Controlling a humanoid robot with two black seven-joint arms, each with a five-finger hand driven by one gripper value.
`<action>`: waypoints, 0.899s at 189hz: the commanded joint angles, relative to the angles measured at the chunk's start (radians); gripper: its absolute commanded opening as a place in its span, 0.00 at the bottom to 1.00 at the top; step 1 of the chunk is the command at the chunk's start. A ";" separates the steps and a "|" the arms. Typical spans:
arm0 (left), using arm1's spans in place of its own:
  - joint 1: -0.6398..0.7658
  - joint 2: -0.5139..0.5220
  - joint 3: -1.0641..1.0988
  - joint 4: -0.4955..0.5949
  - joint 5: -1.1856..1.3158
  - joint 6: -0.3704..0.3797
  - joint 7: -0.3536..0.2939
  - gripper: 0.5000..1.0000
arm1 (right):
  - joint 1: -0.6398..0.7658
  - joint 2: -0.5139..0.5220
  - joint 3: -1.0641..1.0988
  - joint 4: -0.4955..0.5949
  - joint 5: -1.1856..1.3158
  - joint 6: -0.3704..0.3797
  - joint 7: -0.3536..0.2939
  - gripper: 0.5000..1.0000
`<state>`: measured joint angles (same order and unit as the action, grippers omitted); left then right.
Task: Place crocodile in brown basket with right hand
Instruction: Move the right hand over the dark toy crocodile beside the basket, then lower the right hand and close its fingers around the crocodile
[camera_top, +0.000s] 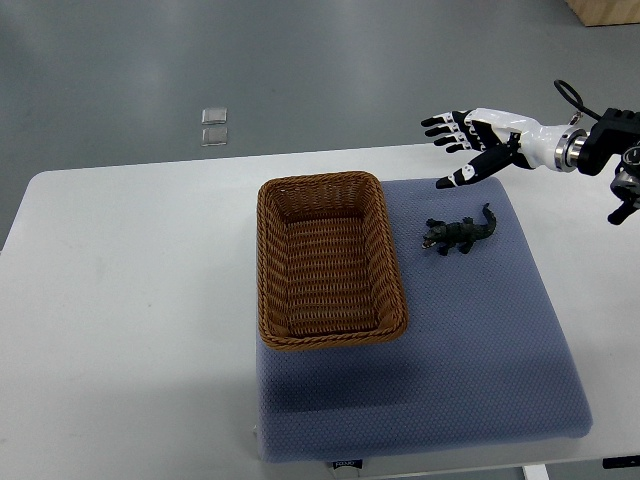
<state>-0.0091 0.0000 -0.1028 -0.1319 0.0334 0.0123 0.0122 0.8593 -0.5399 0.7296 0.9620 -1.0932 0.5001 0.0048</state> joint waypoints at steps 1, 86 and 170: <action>0.000 0.000 0.000 -0.002 0.002 -0.002 0.000 1.00 | 0.066 -0.078 -0.104 0.078 -0.177 0.055 -0.006 0.86; 0.000 0.000 0.000 -0.003 0.000 -0.002 0.000 1.00 | 0.159 -0.046 -0.283 0.127 -0.251 -0.001 -0.114 0.86; 0.000 0.000 0.000 -0.002 0.000 -0.002 0.000 1.00 | 0.063 0.012 -0.302 0.078 -0.261 -0.126 -0.114 0.85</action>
<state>-0.0092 0.0000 -0.1028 -0.1337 0.0339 0.0107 0.0122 0.9381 -0.5318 0.4327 1.0458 -1.3529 0.3907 -0.1090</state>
